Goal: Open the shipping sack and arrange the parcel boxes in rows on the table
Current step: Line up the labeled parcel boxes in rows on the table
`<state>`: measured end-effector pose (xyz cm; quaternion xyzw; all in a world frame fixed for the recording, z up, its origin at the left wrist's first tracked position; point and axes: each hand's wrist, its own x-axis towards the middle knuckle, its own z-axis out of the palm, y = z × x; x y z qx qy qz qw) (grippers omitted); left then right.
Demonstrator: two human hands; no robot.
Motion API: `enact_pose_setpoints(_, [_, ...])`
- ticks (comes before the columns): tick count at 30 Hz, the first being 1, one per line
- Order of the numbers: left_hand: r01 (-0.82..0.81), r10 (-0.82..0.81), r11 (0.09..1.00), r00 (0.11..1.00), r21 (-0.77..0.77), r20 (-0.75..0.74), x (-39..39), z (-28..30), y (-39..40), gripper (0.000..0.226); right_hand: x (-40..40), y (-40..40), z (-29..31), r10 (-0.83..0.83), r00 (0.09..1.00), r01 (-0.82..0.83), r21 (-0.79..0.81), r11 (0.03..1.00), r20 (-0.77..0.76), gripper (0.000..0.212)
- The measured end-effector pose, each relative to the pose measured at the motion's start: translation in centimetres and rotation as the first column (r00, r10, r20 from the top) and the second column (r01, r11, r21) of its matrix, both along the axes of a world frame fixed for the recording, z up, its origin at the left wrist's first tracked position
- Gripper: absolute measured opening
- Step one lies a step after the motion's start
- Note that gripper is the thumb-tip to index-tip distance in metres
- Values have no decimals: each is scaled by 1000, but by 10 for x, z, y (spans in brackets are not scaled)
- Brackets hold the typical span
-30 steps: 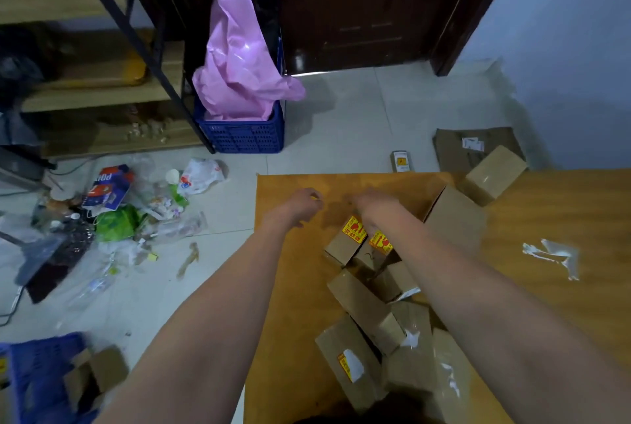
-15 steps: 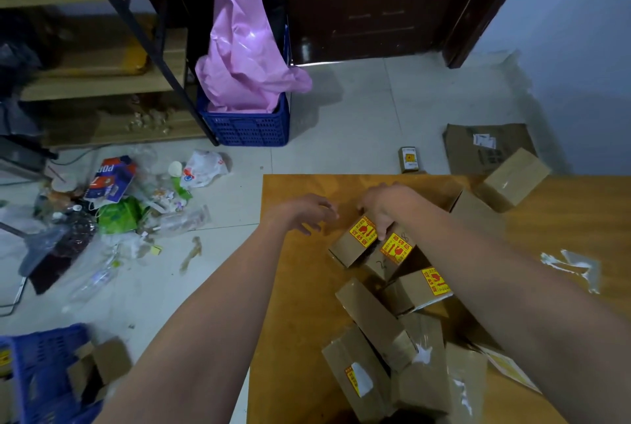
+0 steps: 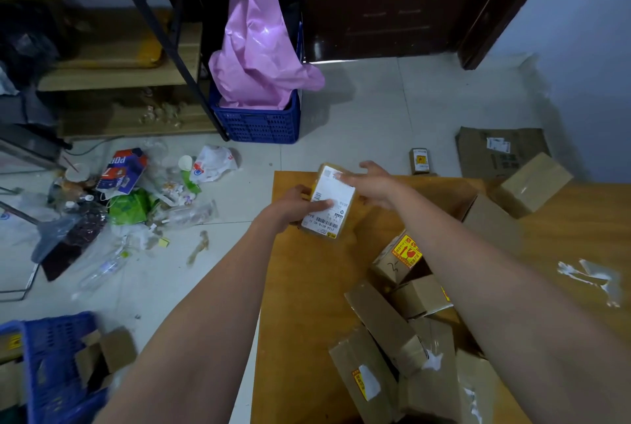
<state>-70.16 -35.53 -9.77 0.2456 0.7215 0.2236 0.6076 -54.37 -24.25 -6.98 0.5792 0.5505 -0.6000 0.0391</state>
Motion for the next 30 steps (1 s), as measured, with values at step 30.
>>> enact_pose_setpoints(30, [-202, 218, 976, 928, 84, -303, -33, -26, -17, 38, -76, -65, -54, 76, 995, -82, 123, 989, 57, 38])
